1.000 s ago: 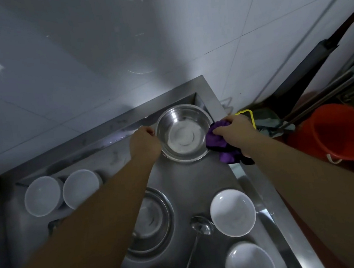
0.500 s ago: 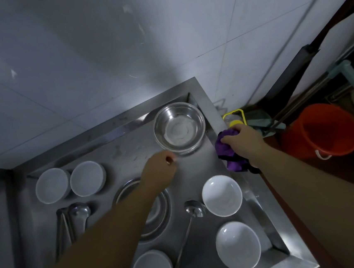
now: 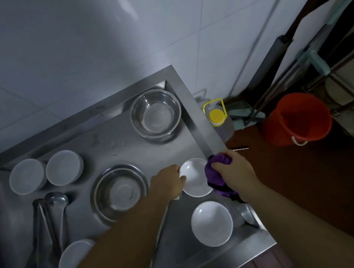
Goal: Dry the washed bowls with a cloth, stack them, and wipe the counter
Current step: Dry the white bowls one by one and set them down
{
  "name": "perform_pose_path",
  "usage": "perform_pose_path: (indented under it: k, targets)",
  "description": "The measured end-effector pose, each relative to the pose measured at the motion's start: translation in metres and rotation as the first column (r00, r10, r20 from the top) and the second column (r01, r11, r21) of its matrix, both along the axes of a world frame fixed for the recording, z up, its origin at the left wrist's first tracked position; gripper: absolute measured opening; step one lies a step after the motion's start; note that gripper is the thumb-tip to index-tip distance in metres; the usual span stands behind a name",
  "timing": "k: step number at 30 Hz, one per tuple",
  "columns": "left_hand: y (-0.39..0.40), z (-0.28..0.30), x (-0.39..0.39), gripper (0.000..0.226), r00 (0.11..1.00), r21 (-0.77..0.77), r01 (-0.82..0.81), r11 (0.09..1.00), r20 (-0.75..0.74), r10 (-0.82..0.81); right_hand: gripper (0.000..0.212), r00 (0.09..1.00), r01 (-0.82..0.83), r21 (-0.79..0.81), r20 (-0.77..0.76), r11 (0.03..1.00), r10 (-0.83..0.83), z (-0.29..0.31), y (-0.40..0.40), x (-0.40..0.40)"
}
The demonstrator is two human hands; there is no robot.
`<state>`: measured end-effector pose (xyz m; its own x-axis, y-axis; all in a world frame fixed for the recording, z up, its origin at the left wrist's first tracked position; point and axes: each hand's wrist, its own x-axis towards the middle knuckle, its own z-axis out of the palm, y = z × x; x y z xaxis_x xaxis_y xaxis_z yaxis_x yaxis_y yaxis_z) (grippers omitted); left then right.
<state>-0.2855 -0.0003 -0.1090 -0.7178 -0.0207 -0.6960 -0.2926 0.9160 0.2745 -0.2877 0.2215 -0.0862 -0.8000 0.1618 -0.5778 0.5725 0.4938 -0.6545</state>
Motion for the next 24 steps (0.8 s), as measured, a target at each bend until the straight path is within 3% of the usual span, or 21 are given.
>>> perform_pose_path:
  k: [5,11,14,16,18,20,24]
  targets:
    - [0.009,-0.006,0.000,0.021,0.997,-0.029,-0.078,0.997,-0.023,0.077,0.024,1.000,0.030,-0.048,0.011,0.998,-0.029,-0.002,0.011,0.019]
    - [0.010,0.021,-0.003,0.021,0.968,0.094,-0.244,0.965,-0.035,0.248,0.022,0.995,0.087,-0.110,-0.031,0.990,-0.090,0.016,0.016,0.024]
    - [0.000,0.049,0.002,0.015,0.895,0.235,-0.423,0.875,-0.045,0.445,0.022,0.991,0.077,-0.156,-0.098,0.985,-0.093,0.036,0.013,0.020]
    - [-0.011,0.066,0.013,0.015,0.768,0.389,-0.600,0.699,0.034,0.640,0.023,0.984,0.053,-0.224,-0.152,0.973,-0.089,0.053,0.005,0.016]
    - [-0.022,0.081,0.027,0.016,0.605,0.530,-0.731,0.430,0.210,0.768,0.032,0.975,0.020,-0.279,-0.206,0.960,-0.080,0.070,-0.006,0.012]
    - [-0.036,0.096,0.042,0.016,0.461,0.596,-0.785,0.170,0.378,0.803,0.035,0.970,-0.029,-0.305,-0.239,0.952,-0.047,0.089,-0.019,0.009]
    - [-0.061,0.125,0.076,0.032,0.248,0.608,-0.768,-0.199,0.570,0.783,0.038,0.950,-0.135,-0.305,-0.311,0.943,0.035,0.135,-0.056,0.015]
